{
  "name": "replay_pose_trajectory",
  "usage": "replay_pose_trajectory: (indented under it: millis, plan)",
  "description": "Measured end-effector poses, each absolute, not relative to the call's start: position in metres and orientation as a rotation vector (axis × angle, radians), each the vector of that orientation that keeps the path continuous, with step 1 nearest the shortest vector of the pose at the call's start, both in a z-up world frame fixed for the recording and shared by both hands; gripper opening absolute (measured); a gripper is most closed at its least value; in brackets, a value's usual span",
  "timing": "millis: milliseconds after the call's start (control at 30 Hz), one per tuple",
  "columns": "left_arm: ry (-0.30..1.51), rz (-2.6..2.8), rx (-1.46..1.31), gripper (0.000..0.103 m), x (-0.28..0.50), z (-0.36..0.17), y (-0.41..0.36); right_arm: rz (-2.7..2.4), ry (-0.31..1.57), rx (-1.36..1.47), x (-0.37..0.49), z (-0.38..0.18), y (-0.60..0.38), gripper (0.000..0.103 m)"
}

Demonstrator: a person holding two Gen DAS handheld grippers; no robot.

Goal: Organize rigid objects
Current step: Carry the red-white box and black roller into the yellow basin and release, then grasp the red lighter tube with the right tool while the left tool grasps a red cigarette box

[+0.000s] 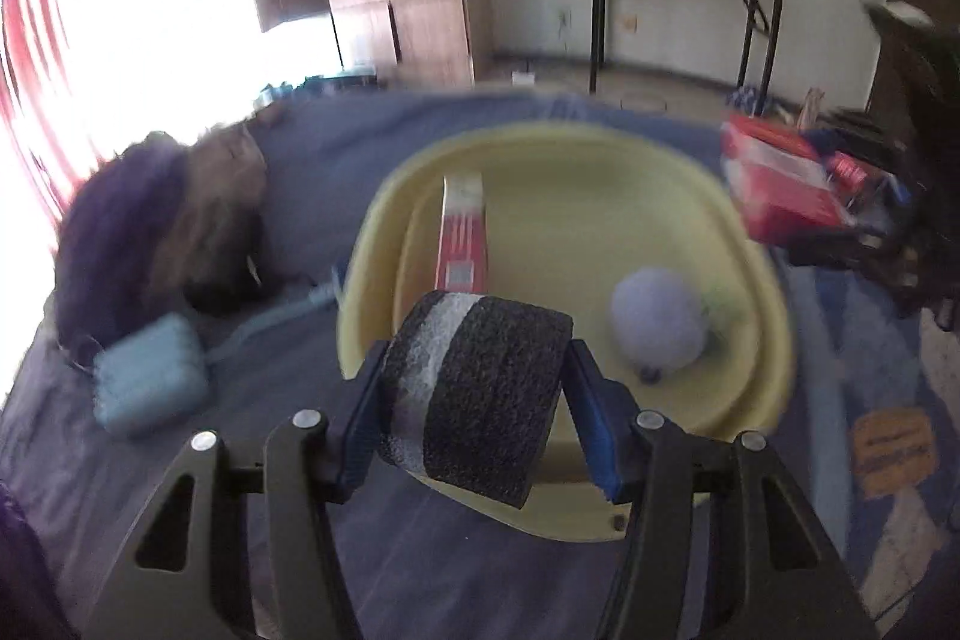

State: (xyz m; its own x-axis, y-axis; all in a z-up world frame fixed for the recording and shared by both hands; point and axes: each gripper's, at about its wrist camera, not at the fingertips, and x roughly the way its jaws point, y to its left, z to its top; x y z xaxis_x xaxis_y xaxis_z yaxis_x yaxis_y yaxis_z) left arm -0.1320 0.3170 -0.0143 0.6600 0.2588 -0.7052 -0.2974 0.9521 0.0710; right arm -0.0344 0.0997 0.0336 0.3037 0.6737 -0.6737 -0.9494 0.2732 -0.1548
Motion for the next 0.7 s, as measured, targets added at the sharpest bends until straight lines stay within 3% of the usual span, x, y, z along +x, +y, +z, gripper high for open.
replay_pose_trajectory:
  millis: [133,433,533,600,700]
  plan:
    - [0.751,0.283,-0.056,0.057,-0.113,-0.012,0.323,1.134,0.624,-0.594,-0.010,0.005,0.160,0.093]
    - [0.756,0.265,-0.026,0.060,-0.078,-0.033,0.322,1.067,0.678,-0.639,0.005,-0.020,0.199,0.094]
    - [0.725,0.243,-0.024,0.078,-0.092,-0.026,0.317,1.085,0.719,-0.587,0.003,-0.013,0.198,0.095]
    - [0.642,0.228,-0.005,0.099,-0.110,-0.006,0.307,1.098,0.705,-0.525,-0.002,0.009,0.178,0.100]
    - [0.532,0.189,-0.003,0.103,-0.123,0.024,0.293,1.097,0.613,-0.449,-0.012,0.051,0.122,0.103]
